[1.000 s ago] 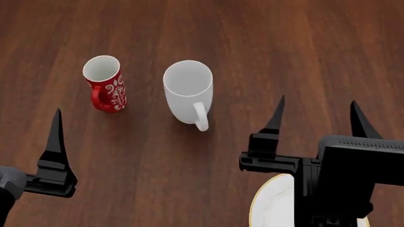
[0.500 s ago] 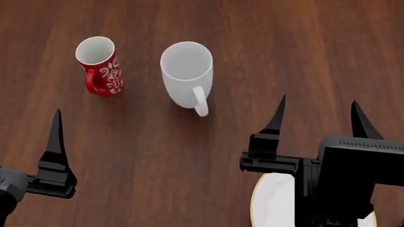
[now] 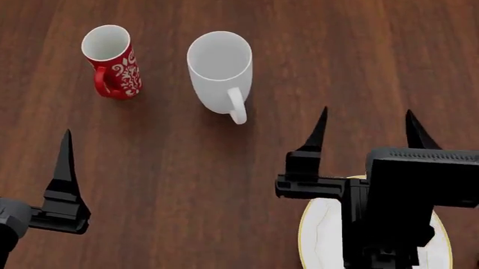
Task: Put the white mug on the plate.
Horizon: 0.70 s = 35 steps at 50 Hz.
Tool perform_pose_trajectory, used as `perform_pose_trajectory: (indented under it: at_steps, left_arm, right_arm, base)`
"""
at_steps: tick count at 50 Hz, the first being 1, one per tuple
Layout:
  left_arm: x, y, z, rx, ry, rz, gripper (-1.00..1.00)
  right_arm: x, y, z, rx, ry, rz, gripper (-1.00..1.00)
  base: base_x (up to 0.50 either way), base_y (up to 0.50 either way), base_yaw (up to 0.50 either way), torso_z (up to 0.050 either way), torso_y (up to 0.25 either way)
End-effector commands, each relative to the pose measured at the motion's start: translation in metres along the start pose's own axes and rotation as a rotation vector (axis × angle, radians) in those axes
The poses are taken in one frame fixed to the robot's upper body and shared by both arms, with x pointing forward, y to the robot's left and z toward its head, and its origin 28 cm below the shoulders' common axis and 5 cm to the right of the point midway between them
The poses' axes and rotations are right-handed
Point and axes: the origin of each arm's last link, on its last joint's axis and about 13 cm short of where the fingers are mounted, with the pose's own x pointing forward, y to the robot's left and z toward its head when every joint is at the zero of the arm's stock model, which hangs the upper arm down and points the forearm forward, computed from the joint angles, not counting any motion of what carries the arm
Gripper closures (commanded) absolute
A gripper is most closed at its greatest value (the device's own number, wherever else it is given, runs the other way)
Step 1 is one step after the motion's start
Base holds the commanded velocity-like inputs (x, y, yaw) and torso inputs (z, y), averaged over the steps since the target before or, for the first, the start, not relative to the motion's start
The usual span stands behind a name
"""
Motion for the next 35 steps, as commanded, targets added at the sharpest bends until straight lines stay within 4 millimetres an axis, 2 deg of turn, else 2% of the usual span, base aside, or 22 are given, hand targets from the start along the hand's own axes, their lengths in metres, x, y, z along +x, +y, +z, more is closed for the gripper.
perform_pose_trajectory:
  at_steps: [1,25,35]
  left_arm:
    - [-0.001,0.001,-0.001,-0.006,0.006,0.007,-1.0]
    - [-0.002,0.001,-0.006,-0.004,0.025,0.018,-1.0]
    - [0.0,0.001,-0.008,-0.001,0.031,0.019,-1.0]
  right_arm:
    - [0.01,0.005,0.017,0.015,0.03,0.074,-1.0]
    - [0.066,0.035,0.042,0.057,0.248,0.273,-1.0]
    - [0.074,0.044,0.042,0.052,0.3,0.323,-1.0]
  base:
    - [0.0,0.0,0.0,0.0,0.0]
    - [0.0,0.0,0.0,0.0,0.0]
    - [0.0,0.0,0.0,0.0,0.0]
